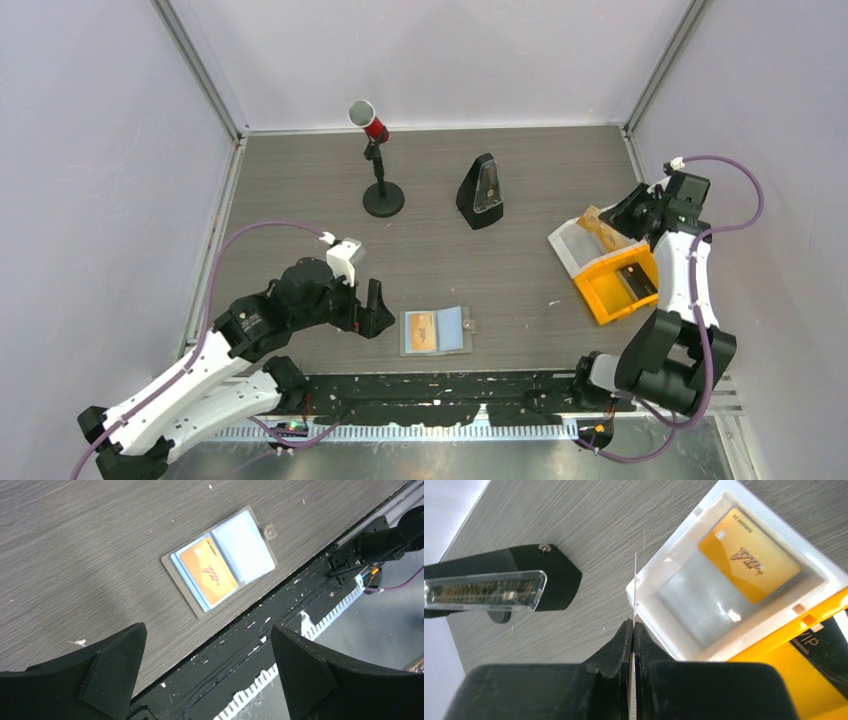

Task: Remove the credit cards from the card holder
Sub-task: Place the credit card in the storage box.

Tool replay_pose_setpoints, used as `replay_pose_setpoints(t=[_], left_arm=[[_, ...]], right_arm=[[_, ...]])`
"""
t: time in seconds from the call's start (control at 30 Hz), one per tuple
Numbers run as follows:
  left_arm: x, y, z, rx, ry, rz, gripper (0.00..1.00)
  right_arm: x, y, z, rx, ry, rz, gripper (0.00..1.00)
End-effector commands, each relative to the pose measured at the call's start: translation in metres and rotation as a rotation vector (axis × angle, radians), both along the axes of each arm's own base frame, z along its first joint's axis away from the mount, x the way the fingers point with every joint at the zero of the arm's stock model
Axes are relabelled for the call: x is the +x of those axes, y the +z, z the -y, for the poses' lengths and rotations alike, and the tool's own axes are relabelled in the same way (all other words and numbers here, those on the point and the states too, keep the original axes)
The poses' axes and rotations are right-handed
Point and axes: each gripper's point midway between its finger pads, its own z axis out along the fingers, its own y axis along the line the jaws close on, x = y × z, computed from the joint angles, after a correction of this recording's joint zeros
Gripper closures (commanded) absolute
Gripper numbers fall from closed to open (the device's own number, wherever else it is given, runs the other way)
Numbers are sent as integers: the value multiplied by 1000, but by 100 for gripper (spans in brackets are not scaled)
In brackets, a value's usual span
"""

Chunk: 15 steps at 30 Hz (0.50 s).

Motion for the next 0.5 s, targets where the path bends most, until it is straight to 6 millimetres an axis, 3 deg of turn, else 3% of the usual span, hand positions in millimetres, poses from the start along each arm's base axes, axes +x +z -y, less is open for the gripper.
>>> replay_pose_setpoints(t=[0.0, 0.2, 0.47], left_arm=[[4, 24, -12, 28, 13, 71, 1], [0, 28, -21, 60, 0, 88, 1], [3, 20, -28, 114, 16, 87, 1]], right_arm=[[13, 5, 24, -46, -16, 2, 95], [11, -9, 53, -43, -50, -39, 95], [11, -23, 68, -12, -71, -64, 95]])
